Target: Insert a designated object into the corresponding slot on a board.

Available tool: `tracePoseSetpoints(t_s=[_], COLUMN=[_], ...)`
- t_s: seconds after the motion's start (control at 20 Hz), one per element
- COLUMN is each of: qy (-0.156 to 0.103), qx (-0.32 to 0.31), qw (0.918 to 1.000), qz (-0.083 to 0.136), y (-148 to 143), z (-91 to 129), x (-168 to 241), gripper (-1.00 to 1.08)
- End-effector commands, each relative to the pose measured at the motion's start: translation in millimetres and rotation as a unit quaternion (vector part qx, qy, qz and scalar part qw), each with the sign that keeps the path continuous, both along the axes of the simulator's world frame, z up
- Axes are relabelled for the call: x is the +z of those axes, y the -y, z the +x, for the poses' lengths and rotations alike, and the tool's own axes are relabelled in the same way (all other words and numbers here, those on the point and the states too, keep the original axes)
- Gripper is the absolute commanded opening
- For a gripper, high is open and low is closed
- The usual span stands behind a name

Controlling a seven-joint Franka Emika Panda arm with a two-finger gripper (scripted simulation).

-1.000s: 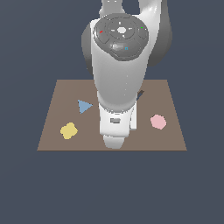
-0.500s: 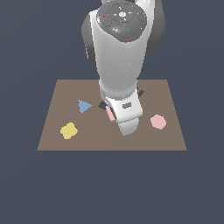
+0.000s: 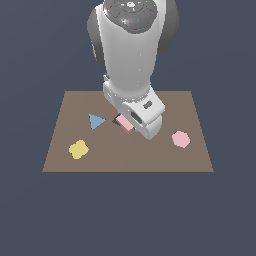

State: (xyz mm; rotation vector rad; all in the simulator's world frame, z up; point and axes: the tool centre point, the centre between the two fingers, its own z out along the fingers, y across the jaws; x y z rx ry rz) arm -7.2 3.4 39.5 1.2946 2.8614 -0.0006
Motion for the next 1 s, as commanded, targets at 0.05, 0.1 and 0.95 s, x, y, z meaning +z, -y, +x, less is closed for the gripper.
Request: tracePoseSetpoints(t_s=[0.05,0.1,0.95], qy=[0.000,0.000,0.000], qx=[0.049,0.060,0.144], qw=[0.9988,0.9982,0.9895], qz=[0.000,0.000,0.000], y=[4,5,16], z=[-6,-7,-16], x=[1,1,1], gripper=[-1.00,-1.00,-1.00])
